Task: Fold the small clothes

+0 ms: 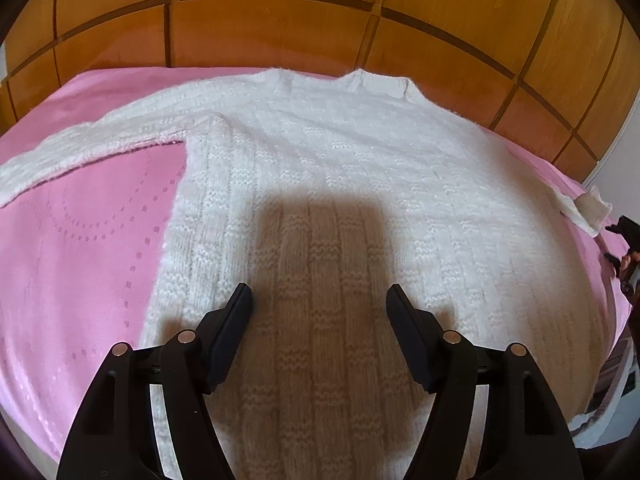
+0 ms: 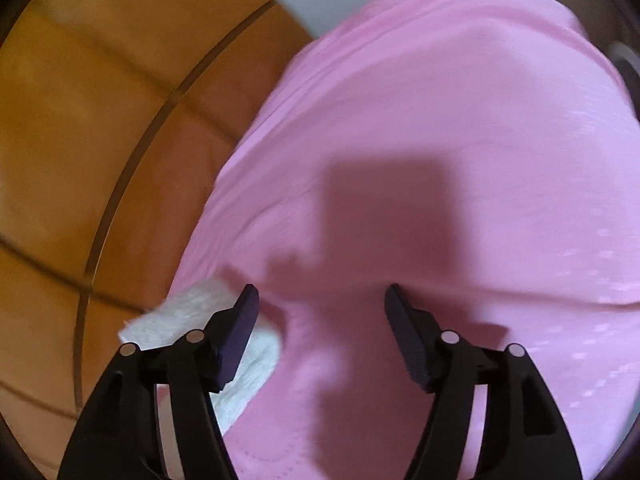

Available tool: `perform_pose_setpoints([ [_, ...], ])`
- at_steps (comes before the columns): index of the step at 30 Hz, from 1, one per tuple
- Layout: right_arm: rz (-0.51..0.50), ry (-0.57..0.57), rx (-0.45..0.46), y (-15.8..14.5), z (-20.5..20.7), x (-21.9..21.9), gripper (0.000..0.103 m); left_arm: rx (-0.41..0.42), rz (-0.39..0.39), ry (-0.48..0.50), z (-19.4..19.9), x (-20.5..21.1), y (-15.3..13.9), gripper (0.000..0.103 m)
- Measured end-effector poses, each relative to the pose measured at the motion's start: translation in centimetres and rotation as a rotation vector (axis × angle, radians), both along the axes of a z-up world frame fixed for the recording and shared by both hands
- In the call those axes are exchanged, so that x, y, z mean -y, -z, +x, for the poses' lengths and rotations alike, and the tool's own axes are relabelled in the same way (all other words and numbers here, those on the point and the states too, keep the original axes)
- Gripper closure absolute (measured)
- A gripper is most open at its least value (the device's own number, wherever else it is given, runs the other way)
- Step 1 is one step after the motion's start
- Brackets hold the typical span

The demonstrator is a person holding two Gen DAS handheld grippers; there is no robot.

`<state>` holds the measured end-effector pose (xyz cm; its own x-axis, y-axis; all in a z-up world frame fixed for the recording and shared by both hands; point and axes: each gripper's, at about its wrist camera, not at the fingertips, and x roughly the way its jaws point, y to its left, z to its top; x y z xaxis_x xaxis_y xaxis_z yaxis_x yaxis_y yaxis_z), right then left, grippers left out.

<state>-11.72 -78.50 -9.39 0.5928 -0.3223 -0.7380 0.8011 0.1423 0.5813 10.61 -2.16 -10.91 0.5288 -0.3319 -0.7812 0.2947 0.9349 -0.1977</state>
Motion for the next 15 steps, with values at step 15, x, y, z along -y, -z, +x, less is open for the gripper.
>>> perform_pose_setpoints([
  [15,-0.178,-0.698,-0.076,-4.7,5.1,-13.0,0.037,-0.028,-0.044,-0.131,-2.3,-6.9,-1.0,0.035],
])
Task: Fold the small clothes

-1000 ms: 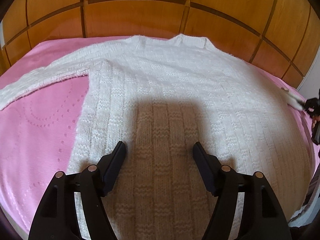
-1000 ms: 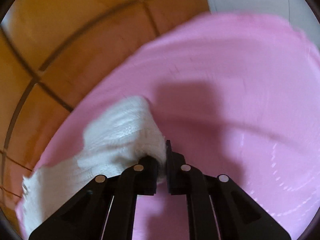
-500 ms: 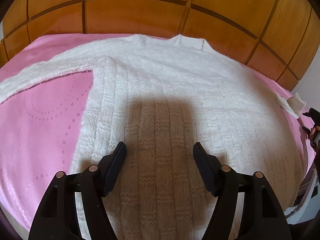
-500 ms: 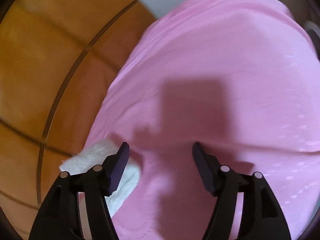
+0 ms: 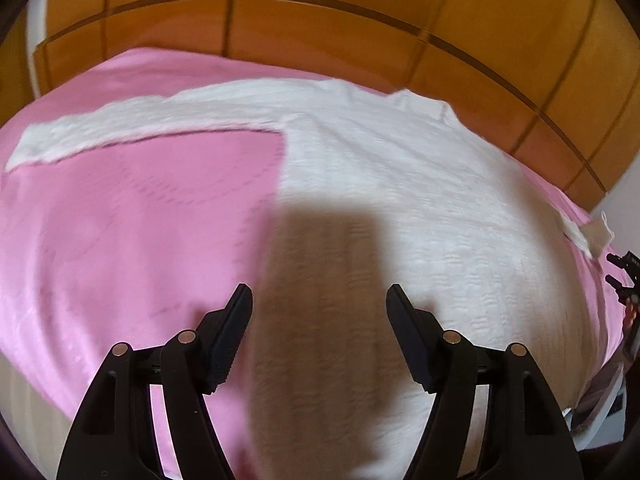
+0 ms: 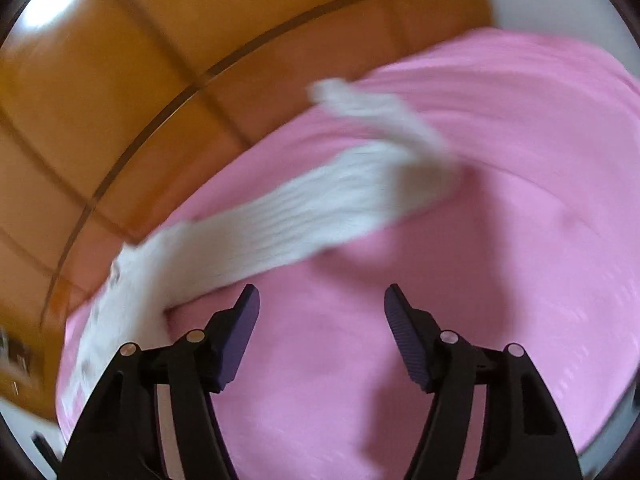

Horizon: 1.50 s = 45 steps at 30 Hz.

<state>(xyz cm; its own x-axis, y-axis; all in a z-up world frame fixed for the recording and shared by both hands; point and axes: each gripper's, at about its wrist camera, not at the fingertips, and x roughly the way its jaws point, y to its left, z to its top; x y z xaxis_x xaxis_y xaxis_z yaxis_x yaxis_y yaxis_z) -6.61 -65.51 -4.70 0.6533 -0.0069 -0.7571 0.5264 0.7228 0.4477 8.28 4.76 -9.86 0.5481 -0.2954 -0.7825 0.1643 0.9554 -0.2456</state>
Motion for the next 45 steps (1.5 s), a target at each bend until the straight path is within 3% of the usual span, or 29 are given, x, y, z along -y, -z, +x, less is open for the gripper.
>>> perform_pose_setpoints([
  [2,0.048,-0.012,0.007,0.3,2.5,1.3,0.036,-0.020,-0.026,-0.025,-0.1,-0.9,0.2,0.035],
  [4,0.006,0.151,0.011,-0.1,3.5,5.0,0.037,-0.025,-0.032,-0.058,-0.3,-1.6,0.1,0.035],
  [7,-0.021,0.475,-0.027,-1.4,1.1,10.5,0.034,0.002,-0.028,-0.086,-1.2,-2.6,-0.5,0.035],
  [9,-0.025,0.528,-0.021,-2.4,-0.5,11.4,0.034,0.012,-0.026,-0.088,-1.6,-3.2,-0.7,0.035],
  [13,-0.059,0.252,-0.014,-3.1,-0.6,6.3,0.032,-0.004,-0.015,-0.087,-1.8,-3.6,0.2,0.035],
  [17,0.081,-0.133,-0.023,0.0,-1.9,-3.9,0.034,-0.030,-0.027,-0.082,-1.7,-3.9,0.8,0.035],
  [22,0.249,-0.370,-0.011,2.8,-4.5,-13.1,0.037,-0.054,-0.086,-0.060,-2.3,-4.6,1.2,0.035],
  [24,0.275,-0.414,-0.008,3.0,-5.6,-14.8,0.041,-0.072,-0.120,-0.042,-2.6,-4.8,1.6,0.035],
  [26,0.261,-0.461,-0.031,2.8,-6.7,-16.3,0.050,-0.078,-0.132,-0.019,-2.9,-4.6,1.9,0.035],
  [27,0.252,-0.486,-0.042,2.8,-7.0,-17.1,0.060,-0.079,-0.131,-0.013,-3.1,-4.4,2.0,0.039],
  [28,0.247,-0.508,-0.057,3.0,-6.1,-16.9,0.073,-0.078,-0.136,0.001,-3.2,-4.2,2.1,0.046],
  [29,0.216,-0.532,-0.080,3.0,-6.4,-17.6,0.083,-0.083,-0.142,0.017,-3.2,-4.0,2.2,0.067],
  [30,0.179,-0.551,-0.101,3.2,-5.9,-18.9,0.093,-0.088,-0.137,0.028,-3.2,-3.8,2.3,0.079],
  [32,0.133,-0.565,-0.097,3.0,-5.2,-19.9,0.095,-0.079,-0.114,0.045,-3.3,-3.5,2.2,0.098],
  [37,0.032,-0.651,-0.016,-1.4,-7.1,-20.0,0.096,-0.048,-0.111,0.080,-4.0,-4.2,0.5,0.099],
  [42,0.039,-0.700,-0.138,2.2,-7.7,-21.4,0.097,-0.097,-0.063,0.076,-4.9,-5.0,1.8,0.099],
  [45,0.091,-0.663,-0.139,3.5,-7.0,-21.1,0.094,-0.098,-0.050,0.069,-4.6,-4.8,1.7,0.099],
])
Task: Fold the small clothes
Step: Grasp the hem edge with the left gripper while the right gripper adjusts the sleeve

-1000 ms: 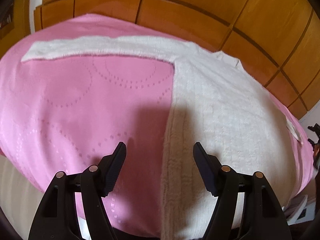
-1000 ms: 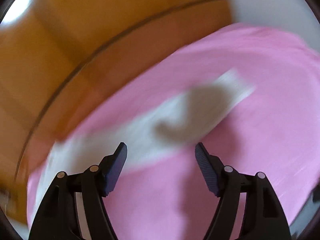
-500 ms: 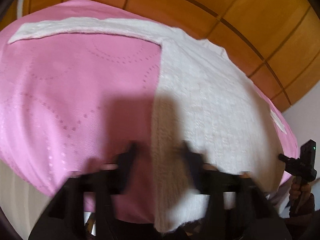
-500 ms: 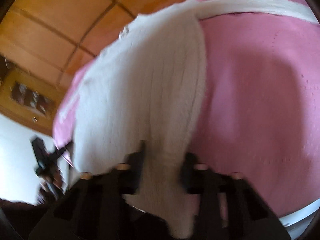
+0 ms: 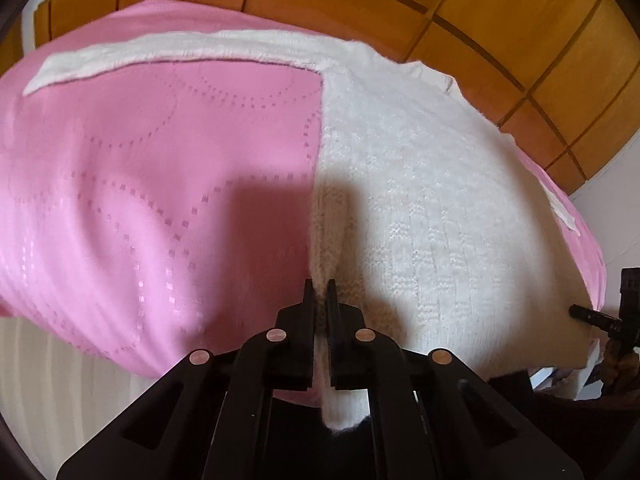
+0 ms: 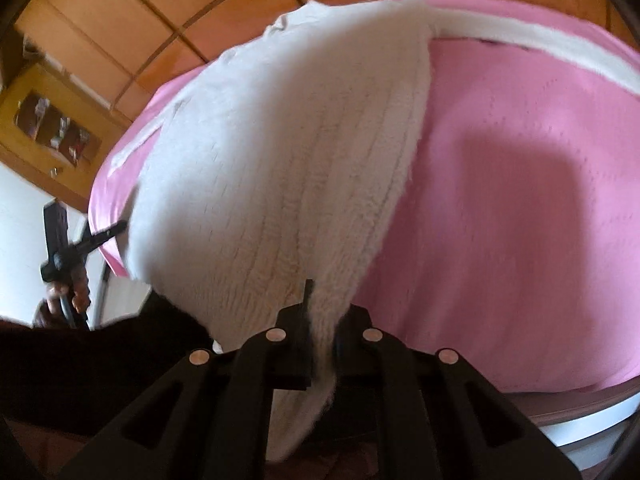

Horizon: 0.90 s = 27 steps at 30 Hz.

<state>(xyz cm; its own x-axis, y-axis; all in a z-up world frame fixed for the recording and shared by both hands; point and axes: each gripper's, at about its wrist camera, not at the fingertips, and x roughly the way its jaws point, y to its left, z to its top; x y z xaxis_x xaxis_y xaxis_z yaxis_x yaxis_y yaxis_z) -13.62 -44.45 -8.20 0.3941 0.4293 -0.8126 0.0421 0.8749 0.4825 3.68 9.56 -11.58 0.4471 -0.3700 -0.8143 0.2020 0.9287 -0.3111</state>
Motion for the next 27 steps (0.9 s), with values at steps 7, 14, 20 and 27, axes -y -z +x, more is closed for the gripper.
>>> perform_pose_setpoints([
  [7,0.018,0.274,0.067,-1.2,2.3,7.3,0.058,0.123,0.010,-0.048,1.1,1.1,-3.5,0.059],
  [14,0.023,0.745,0.095,-0.2,4.7,20.2,0.057,0.196,0.006,0.006,3.1,5.9,-5.0,0.036],
  [20,0.109,1.043,0.081,3.5,7.5,29.0,0.065,0.182,0.016,0.100,4.5,10.8,-4.6,0.036],
  [27,0.067,1.132,0.058,4.2,11.2,33.9,0.084,0.140,0.036,0.131,5.9,13.0,-3.4,0.036],
])
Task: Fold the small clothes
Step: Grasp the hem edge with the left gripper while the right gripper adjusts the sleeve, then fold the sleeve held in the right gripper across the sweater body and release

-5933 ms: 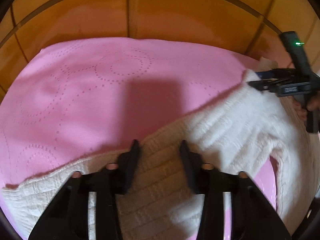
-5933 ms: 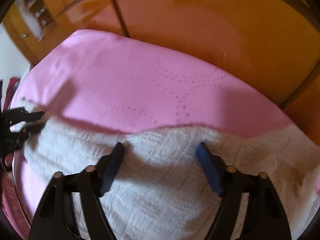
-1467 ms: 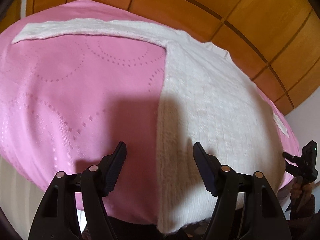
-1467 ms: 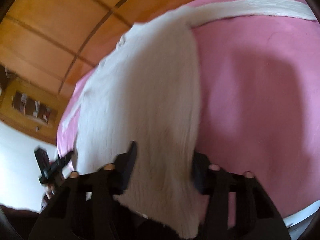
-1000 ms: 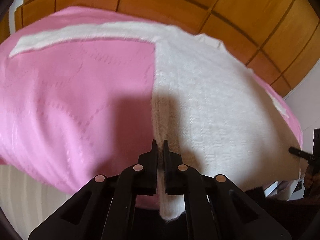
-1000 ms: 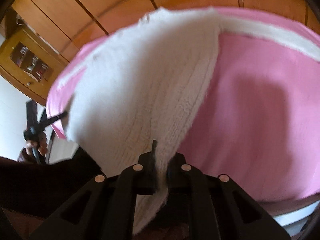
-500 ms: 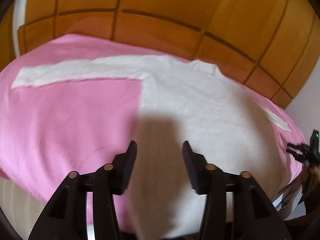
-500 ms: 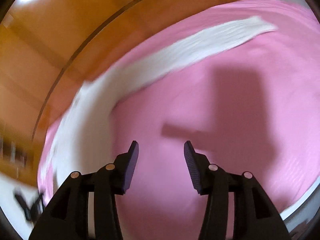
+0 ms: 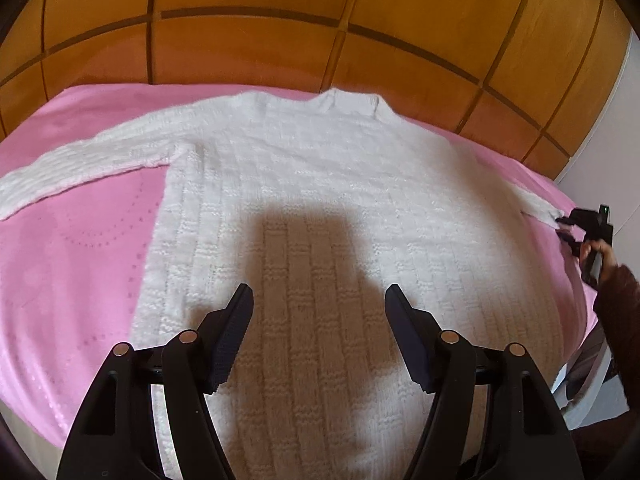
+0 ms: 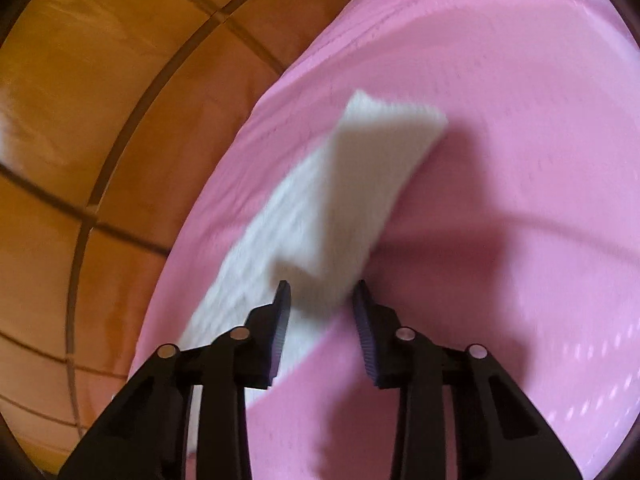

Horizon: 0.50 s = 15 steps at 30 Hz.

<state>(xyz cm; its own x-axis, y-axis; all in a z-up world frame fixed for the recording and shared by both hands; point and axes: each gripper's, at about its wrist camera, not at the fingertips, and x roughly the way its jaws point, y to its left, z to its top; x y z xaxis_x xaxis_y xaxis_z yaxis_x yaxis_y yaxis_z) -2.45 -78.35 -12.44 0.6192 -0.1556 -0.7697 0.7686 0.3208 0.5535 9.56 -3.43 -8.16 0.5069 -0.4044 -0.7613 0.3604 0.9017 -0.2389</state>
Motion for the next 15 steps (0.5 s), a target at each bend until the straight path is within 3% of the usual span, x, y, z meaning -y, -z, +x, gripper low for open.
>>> perform_pose_setpoints([
  [1,-0.010,-0.006,-0.019,-0.1,0.6,0.3,0.097,-0.008,-0.002,-0.005,0.0,0.0,0.3,0.036],
  [3,-0.041,-0.037,-0.026,-1.0,1.3,0.8,0.097,-0.019,-0.007,-0.020,0.1,-0.2,0.7,0.034],
  [6,-0.114,-0.147,0.029,-4.0,3.1,-1.1,0.097,-0.029,-0.006,-0.052,0.3,-0.5,1.1,0.024],
  [9,-0.198,-0.303,0.068,-6.7,5.9,-5.2,0.097,-0.058,-0.025,-0.056,1.1,-0.6,1.5,0.023],
  [11,-0.244,-0.423,0.089,-8.1,8.6,-9.4,0.097,-0.076,-0.035,-0.053,1.4,-0.6,1.6,0.015],
  [15,-0.301,-0.628,0.119,-9.8,12.8,-17.5,0.097,-0.058,-0.047,-0.054,2.1,-0.4,1.0,0.013],
])
